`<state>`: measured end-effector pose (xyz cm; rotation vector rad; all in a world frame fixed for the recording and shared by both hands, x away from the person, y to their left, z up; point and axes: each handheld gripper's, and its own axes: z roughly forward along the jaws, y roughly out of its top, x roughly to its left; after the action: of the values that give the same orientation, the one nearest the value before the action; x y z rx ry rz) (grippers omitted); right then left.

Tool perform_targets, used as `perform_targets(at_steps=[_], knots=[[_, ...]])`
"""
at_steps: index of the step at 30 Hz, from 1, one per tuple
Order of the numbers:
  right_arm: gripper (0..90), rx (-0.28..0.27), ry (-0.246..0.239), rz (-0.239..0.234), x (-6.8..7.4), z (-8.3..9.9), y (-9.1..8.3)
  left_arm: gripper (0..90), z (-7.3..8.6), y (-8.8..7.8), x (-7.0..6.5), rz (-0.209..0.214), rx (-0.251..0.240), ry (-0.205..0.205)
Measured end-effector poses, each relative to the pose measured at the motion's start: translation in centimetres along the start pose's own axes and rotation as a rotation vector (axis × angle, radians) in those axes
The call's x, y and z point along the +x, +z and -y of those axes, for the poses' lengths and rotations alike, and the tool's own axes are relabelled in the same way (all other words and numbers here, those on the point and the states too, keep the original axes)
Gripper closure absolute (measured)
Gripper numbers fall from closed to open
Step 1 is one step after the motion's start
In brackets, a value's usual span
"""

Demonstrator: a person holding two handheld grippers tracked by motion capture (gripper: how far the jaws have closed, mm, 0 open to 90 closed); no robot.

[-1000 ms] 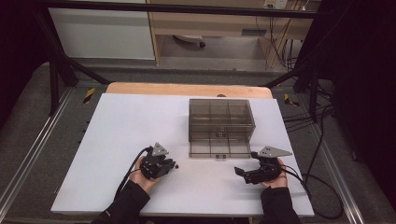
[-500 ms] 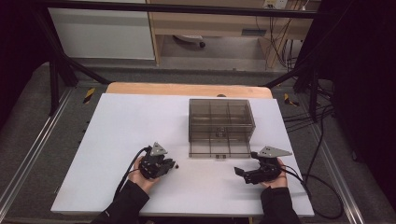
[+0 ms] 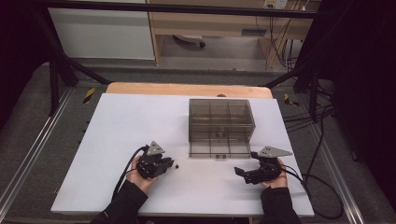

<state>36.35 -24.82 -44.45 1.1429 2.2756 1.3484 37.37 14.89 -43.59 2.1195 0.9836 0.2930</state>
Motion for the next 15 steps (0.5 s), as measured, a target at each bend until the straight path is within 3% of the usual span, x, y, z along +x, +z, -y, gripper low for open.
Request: perform_targets(at_steps=[15], knots=[[0.6,0.002,-0.002,0.001,-0.01,0.01,0.01,79.9,-0.63,-0.62,-0.35,0.011,-0.023,-0.001]])
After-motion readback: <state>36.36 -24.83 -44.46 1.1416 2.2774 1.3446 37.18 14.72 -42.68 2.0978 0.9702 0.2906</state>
